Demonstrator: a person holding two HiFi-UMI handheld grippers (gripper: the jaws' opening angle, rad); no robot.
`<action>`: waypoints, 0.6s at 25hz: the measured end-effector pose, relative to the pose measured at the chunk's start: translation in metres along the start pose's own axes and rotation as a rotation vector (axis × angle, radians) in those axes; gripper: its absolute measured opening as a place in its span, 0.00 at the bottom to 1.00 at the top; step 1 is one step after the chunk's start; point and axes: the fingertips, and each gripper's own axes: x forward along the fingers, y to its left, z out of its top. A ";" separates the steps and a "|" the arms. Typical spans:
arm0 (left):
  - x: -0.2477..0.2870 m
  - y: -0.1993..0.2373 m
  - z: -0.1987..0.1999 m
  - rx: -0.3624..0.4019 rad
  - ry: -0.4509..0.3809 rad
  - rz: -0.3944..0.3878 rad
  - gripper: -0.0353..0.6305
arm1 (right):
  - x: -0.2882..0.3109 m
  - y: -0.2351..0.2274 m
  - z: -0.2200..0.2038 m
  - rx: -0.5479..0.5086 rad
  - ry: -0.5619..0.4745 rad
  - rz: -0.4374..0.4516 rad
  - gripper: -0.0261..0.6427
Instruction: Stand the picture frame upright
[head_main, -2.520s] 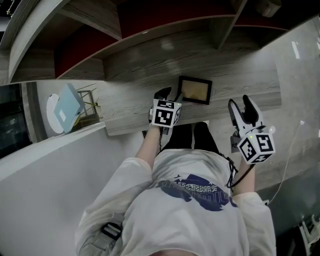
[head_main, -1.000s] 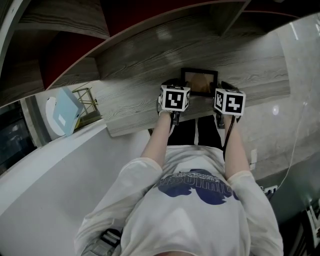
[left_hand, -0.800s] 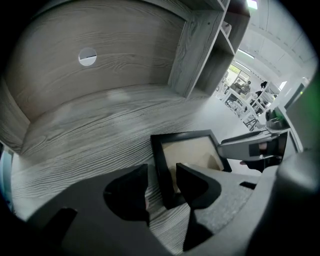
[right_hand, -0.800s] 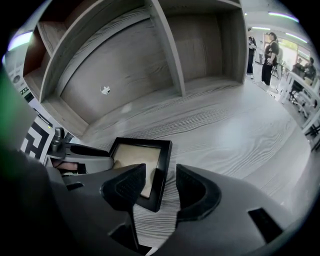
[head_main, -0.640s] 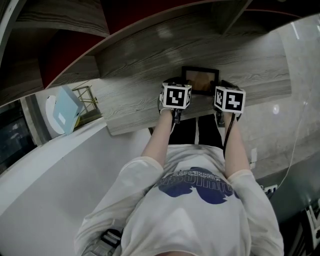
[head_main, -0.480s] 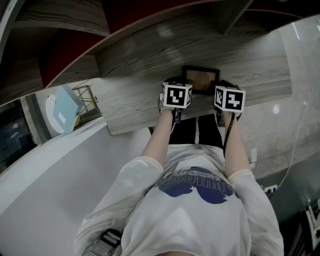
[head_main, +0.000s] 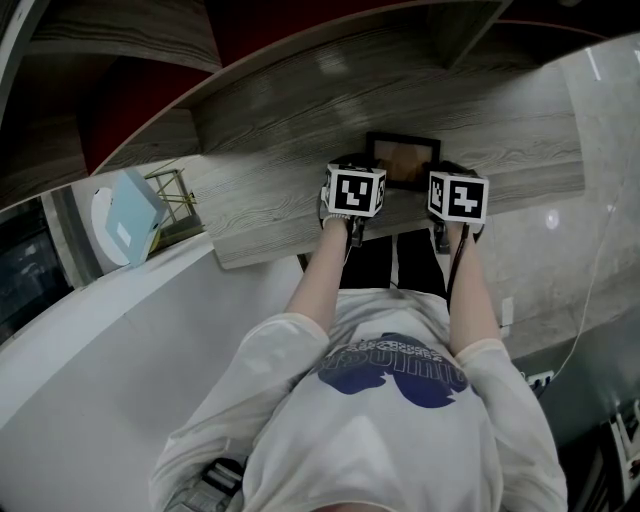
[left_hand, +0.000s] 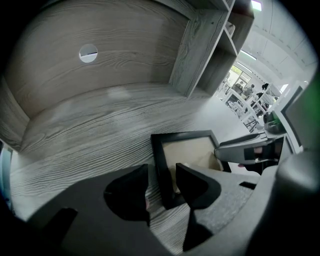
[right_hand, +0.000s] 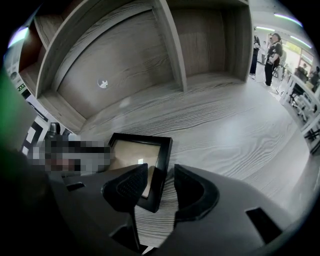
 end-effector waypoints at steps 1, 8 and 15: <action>0.000 0.000 0.000 0.000 0.002 0.001 0.32 | 0.000 0.001 0.000 -0.003 0.002 0.001 0.28; 0.000 -0.002 0.000 -0.003 0.008 -0.013 0.31 | 0.001 0.005 0.000 -0.008 0.009 0.004 0.22; 0.001 -0.006 -0.001 -0.019 -0.001 -0.022 0.24 | 0.001 0.006 0.000 0.005 0.008 0.020 0.22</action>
